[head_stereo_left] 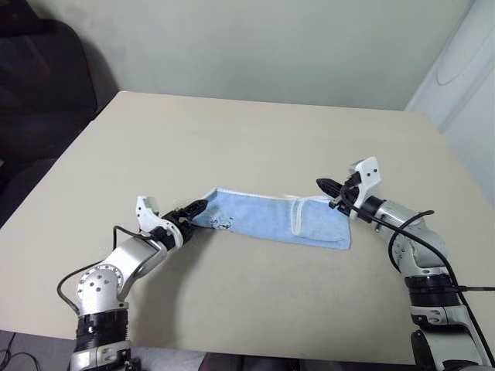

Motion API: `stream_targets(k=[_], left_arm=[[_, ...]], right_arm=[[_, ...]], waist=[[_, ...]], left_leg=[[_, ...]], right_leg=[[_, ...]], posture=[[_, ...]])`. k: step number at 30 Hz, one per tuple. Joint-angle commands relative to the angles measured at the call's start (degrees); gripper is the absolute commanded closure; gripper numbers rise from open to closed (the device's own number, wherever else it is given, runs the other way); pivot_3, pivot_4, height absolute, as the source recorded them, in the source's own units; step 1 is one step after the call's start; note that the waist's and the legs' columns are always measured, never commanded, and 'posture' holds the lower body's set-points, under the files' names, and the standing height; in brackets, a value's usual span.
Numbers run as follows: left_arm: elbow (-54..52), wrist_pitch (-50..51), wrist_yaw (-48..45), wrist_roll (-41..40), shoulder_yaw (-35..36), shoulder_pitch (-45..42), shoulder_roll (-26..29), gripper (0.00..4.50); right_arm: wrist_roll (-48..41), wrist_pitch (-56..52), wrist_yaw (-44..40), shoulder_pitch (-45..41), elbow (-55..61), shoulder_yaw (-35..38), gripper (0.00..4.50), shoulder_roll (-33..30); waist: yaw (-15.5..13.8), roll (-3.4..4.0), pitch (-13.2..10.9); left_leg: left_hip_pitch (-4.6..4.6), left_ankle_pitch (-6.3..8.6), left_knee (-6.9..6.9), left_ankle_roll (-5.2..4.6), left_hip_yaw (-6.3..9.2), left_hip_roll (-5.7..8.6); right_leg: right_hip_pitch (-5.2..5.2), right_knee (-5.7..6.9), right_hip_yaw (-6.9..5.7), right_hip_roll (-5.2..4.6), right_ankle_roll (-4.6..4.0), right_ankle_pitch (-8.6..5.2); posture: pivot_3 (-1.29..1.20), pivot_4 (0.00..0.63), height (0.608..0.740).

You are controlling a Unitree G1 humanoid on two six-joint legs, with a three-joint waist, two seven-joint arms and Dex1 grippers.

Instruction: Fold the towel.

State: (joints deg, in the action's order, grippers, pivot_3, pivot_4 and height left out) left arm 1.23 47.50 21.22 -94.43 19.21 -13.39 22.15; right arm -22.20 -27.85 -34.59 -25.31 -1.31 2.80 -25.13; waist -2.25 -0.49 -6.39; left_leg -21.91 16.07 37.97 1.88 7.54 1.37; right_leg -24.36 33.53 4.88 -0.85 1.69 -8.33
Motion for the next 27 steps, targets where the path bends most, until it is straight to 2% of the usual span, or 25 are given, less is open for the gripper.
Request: stream_targets(k=[1,5,6,11,16,20,27], left_arm=[[0.12,0.78,-0.50,1.05,0.33,-0.05,-0.54,2.80],[-0.41,1.18,-0.80,1.59,0.87,0.24,-0.88,4.25],[-0.55,1.12,-0.91,1.68,0.99,0.31,-0.96,4.48],[-1.97,0.95,-2.53,1.63,2.01,0.30,-0.34,4.48],[-10.35,1.76,-10.42,4.02,0.51,-3.25,3.40,4.48],[-15.01,4.28,-14.58,8.26,-5.34,-9.06,5.79,4.48],[-13.79,10.44,-23.71,20.35,-19.08,-20.23,6.90,4.48]], right_arm=[[0.26,0.86,0.47,-0.60,2.09,1.48,4.50,-0.50],[0.36,0.87,0.54,-0.89,1.97,1.28,4.50,-0.34],[0.40,0.93,0.52,-0.94,1.91,1.21,4.50,-0.31],[0.29,0.93,0.42,-1.00,1.92,1.29,4.50,-0.32],[-0.93,0.34,1.20,-0.63,2.03,4.50,4.50,-1.42],[-1.69,-0.28,2.06,-0.67,1.81,7.39,4.50,-2.25],[-1.66,-0.81,4.18,-0.34,2.50,10.54,4.50,-3.01]], waist=[[0.06,-0.06,-0.03],[0.08,-0.09,-0.05],[0.09,-0.08,-0.05],[0.27,-0.11,-0.08],[0.04,-0.37,-0.24],[-0.45,-0.42,-0.27],[-0.19,-0.43,-0.28]], left_leg=[[0.00,-0.01,0.00,0.02,0.00,-0.01],[0.01,-0.25,0.00,0.42,0.01,-0.05],[0.03,-0.25,-0.02,0.45,0.01,-0.04],[0.05,0.04,-0.03,0.05,0.01,-0.05],[-0.03,0.02,-0.02,0.05,0.09,-0.06],[-0.07,-0.01,0.05,0.03,0.09,0.02],[-0.05,-0.02,0.09,-0.04,0.03,0.08]], right_leg=[[-0.01,-0.01,0.00,0.01,0.00,0.00],[-0.02,-0.03,0.00,0.09,0.00,-0.01],[-0.01,-0.03,0.02,0.09,0.00,-0.01],[-0.02,-0.02,0.05,0.10,-0.03,0.00],[-0.08,-0.04,0.01,0.14,-0.03,0.00],[0.00,-0.09,0.03,0.14,-0.09,0.00],[0.01,-0.12,0.06,-0.08,-0.17,0.06]], posture=[[0.00,0.150,0.740],[0.00,0.150,0.740],[0.00,0.150,0.740],[0.00,0.150,0.740],[0.00,0.150,0.740],[0.00,0.150,0.740],[0.00,0.150,0.740]])
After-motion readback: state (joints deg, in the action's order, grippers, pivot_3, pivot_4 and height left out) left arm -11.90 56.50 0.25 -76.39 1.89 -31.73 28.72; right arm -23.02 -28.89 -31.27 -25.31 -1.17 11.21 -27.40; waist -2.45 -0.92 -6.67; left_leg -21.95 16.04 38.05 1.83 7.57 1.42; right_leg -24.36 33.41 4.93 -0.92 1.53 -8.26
